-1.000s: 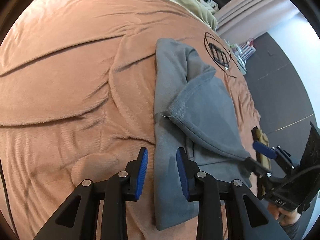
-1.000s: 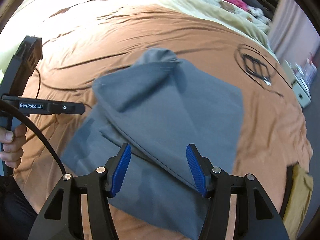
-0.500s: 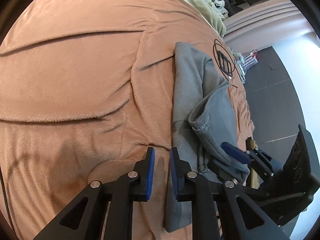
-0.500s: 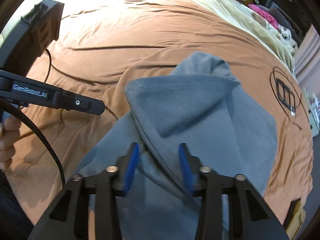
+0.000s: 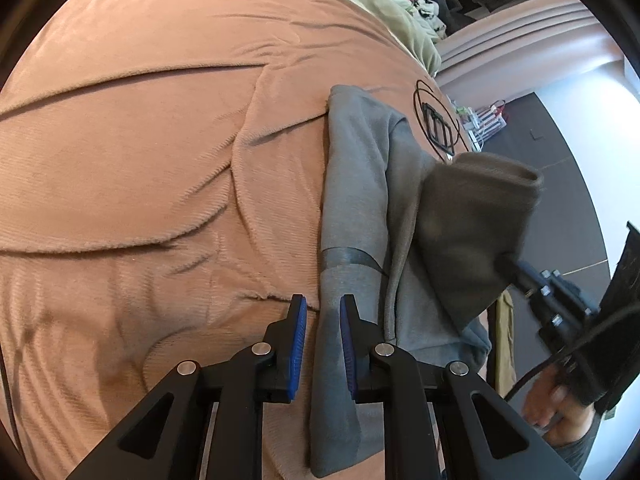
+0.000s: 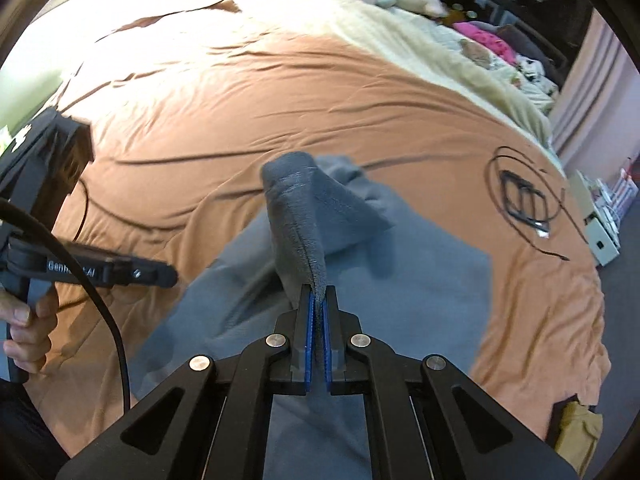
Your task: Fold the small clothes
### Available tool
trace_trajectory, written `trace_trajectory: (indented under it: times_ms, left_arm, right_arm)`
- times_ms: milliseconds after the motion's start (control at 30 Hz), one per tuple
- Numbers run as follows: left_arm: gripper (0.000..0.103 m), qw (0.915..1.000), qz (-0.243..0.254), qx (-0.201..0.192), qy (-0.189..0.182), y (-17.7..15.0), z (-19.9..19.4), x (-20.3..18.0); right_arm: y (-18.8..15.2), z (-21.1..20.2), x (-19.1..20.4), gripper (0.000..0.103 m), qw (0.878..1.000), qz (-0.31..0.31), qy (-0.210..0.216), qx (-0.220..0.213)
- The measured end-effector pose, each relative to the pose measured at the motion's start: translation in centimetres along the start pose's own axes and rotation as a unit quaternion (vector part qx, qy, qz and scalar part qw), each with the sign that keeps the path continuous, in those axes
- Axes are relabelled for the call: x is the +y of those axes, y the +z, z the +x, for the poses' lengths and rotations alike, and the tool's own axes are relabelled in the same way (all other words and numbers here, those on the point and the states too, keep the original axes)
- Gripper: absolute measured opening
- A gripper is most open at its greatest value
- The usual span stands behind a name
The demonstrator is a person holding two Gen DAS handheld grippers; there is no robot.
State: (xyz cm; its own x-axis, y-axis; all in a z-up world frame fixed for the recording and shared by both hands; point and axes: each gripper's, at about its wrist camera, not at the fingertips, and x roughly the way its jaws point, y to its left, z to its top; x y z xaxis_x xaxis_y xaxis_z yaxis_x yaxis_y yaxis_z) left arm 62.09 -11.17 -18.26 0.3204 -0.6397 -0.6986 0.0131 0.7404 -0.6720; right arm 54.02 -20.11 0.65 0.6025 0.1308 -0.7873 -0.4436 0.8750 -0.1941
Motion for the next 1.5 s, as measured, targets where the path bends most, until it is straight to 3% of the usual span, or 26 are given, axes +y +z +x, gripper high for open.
trace_trajectory:
  times_ms: [267,467,900,967,1100,1133,1200,1233,1333,1500]
  left_arm:
    - [0.018,0.9995,0.025,-0.008,0.019,-0.1,0.8,-1.2]
    - [0.018,0.9987,0.035,-0.009,0.036,-0.4,1.6,-1.6]
    - [0.018,0.9963,0.047,-0.003,0.072,-1.0,3.1,-1.7]
    - [0.018,0.9955,0.052,-0.003,0.079,-1.0,3.3,-1.8]
    - [0.018,0.9948,0.058,-0.003,0.083,-1.0,3.4,-1.9]
    - [0.018,0.9951,0.056,-0.002,0.081,-0.9,3.4,-1.8]
    - [0.018,0.9955,0.053,-0.002,0.079,-0.8,3.4,-1.7]
    - [0.018,0.9956,0.052,-0.001,0.078,-0.8,3.4,-1.7]
    - [0.018,0.9956,0.053,-0.001,0.078,-0.8,3.4,-1.7]
    - [0.018,0.9967,0.043,-0.001,0.069,-0.6,3.1,-1.3]
  right_arm:
    - [0.4,-1.8,-3.9,0.0,0.998,0.031,-0.05,-0.015]
    - [0.8,-0.3,-6.8,0.0,0.996,0.052,-0.075,-0.018]
    - [0.1,3.9,-13.0,0.0,0.987,0.142,-0.071,-0.036]
    - [-0.1,5.6,-13.8,0.001,0.984,0.162,-0.068,-0.022]
    - [-0.1,7.5,-15.1,0.009,0.977,0.197,-0.078,0.003]
    - [-0.1,7.5,-15.3,0.015,0.975,0.205,-0.082,0.004]
    - [-0.2,7.1,-15.7,0.046,0.972,0.222,-0.074,0.0]
    - [-0.4,6.7,-15.7,0.053,0.971,0.229,-0.072,-0.003]
    - [-1.1,5.3,-14.9,0.055,0.973,0.227,-0.051,-0.014]
    - [-2.0,3.8,-11.1,0.055,0.986,0.163,-0.035,-0.005]
